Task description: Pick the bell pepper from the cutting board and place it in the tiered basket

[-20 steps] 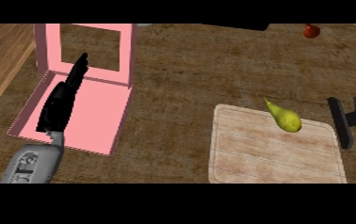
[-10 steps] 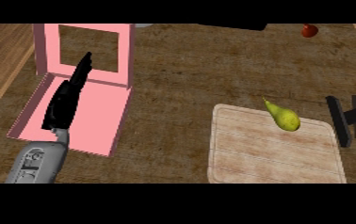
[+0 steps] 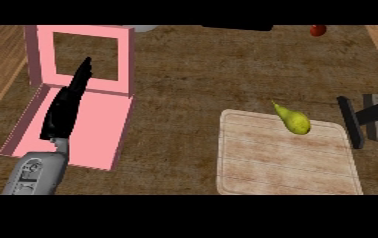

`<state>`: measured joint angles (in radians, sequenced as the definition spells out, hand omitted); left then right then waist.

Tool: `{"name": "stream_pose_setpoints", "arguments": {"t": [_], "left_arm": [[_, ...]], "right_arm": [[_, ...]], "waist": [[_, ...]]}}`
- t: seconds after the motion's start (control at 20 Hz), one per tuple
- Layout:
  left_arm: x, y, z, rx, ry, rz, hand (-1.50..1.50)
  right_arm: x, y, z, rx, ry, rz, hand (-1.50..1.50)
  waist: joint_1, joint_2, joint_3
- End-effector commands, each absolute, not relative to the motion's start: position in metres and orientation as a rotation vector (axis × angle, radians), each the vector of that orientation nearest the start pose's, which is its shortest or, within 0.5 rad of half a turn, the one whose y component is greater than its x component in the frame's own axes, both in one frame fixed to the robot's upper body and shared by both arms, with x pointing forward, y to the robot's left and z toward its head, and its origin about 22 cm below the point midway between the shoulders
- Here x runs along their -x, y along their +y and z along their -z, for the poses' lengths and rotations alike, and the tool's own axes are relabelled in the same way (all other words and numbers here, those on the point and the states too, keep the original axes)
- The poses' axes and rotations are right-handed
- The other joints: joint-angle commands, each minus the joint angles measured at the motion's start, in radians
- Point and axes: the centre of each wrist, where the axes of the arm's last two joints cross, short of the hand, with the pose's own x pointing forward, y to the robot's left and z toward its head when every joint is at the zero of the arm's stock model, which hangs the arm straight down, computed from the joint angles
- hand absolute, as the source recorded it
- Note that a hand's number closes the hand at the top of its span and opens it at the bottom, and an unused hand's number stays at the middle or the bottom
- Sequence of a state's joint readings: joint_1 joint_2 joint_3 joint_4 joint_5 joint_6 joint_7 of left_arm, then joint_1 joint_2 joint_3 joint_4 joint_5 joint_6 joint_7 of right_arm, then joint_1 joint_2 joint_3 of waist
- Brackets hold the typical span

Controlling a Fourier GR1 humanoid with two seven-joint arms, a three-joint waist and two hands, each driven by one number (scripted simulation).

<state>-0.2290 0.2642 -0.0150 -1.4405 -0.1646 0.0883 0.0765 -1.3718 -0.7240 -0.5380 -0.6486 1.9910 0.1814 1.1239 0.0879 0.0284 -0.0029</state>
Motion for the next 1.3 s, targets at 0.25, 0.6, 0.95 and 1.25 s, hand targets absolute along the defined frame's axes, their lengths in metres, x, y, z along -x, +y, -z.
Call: {"name": "stream_pose_setpoints", "arguments": {"t": [0.25, 0.6, 0.95, 1.25], "left_arm": [[-0.281, 0.287, -0.043, -0.409, -1.559, 0.257, 0.00], [-0.288, 0.280, -0.032, -0.416, -1.556, 0.243, 0.00], [-0.288, 0.288, -0.034, -0.427, -1.545, 0.226, 0.00], [-0.287, 0.285, -0.038, -0.418, -1.548, 0.218, 0.00]], "right_arm": [[-0.416, -0.388, -0.377, 1.946, 0.119, 0.245, 1.50], [-0.411, -0.398, -0.379, 1.801, -0.045, 0.264, 1.50], [-0.409, -0.411, -0.355, 1.617, -0.118, 0.441, 1.50], [-0.405, -0.416, -0.330, 1.600, -0.196, 0.542, -1.50]], "waist": [[-0.036, -0.018, 0.003], [-0.069, -0.021, 0.003], [-0.076, -0.020, 0.004], [-0.080, -0.025, 0.003]]}}
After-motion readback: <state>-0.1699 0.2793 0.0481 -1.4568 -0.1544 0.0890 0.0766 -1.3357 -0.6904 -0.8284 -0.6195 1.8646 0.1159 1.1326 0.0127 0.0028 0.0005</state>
